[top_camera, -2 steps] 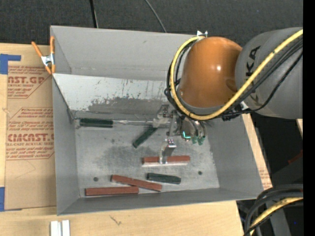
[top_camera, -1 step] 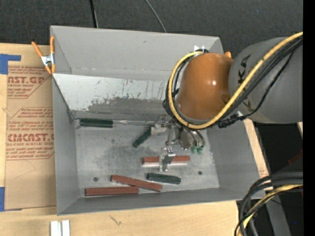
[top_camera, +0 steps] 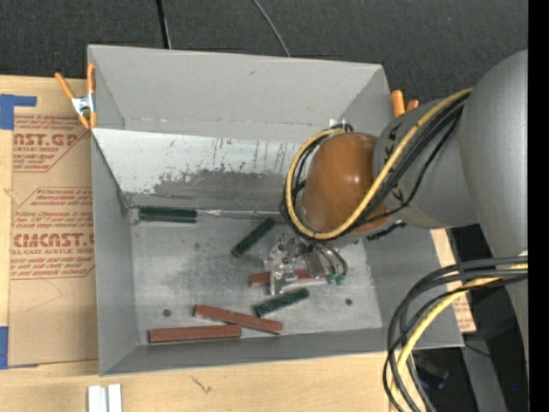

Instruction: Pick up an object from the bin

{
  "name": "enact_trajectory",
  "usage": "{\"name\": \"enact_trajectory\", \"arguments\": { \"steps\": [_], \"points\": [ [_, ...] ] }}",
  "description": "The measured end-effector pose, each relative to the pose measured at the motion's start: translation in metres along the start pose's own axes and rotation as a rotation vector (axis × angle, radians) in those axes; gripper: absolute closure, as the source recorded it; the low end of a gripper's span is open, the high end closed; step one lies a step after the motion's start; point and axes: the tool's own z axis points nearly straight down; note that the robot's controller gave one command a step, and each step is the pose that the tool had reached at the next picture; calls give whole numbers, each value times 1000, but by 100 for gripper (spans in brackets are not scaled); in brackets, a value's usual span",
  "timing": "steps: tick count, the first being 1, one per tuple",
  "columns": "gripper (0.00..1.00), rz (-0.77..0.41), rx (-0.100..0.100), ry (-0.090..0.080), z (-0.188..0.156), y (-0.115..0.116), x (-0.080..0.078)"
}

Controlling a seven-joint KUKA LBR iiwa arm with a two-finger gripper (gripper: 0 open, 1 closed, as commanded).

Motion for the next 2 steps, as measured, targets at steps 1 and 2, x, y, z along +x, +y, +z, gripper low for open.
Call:
{"name": "enact_trajectory", "arguments": {
  "steps": [1,2],
  "points": [
    [100,0,0,0,0,0,0],
    [100,-88,1,3,-181,0,-27]
  ]
}}
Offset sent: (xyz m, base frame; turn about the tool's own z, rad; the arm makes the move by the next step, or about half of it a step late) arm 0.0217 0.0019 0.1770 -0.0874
